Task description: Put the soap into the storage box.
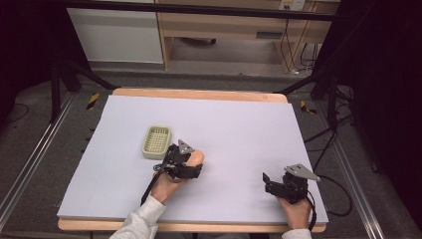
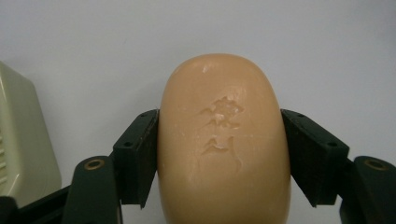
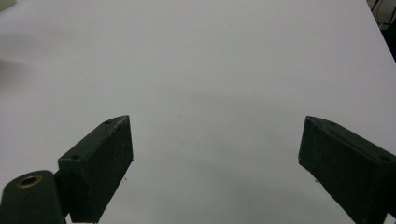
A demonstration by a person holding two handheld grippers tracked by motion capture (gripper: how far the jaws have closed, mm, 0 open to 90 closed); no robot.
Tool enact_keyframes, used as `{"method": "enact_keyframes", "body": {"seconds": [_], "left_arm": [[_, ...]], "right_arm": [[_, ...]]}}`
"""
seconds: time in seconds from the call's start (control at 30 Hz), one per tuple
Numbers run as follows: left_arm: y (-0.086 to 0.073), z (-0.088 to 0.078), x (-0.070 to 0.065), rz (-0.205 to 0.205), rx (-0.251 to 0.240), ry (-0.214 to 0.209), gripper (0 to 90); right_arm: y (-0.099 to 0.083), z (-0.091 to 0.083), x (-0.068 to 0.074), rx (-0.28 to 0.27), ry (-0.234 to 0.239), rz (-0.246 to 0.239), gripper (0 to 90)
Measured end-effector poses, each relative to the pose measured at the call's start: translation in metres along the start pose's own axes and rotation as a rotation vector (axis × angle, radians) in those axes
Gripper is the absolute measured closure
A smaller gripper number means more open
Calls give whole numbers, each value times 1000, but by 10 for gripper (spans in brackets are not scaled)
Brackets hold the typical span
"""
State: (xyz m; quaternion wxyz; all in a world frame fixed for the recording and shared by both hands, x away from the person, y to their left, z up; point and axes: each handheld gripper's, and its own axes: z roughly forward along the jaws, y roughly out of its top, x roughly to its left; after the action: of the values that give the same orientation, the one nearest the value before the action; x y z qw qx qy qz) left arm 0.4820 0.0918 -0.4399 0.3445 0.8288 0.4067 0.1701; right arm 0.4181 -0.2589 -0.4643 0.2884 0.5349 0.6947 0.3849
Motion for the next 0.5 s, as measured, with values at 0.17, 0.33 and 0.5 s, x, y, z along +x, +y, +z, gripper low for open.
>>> {"method": "enact_keyframes", "body": {"seconds": [0.17,0.33,0.5], "left_arm": [[0,-4,3,-7,-5,9,315],[-1,-8,5,-11,-10,21,315],[-1,-13,10,-23,-22,29,315]], "right_arm": [[0,0,0,0,0,-4,103],[0,0,0,1,0,-1,103],[0,0,0,1,0,-2,103]]}}
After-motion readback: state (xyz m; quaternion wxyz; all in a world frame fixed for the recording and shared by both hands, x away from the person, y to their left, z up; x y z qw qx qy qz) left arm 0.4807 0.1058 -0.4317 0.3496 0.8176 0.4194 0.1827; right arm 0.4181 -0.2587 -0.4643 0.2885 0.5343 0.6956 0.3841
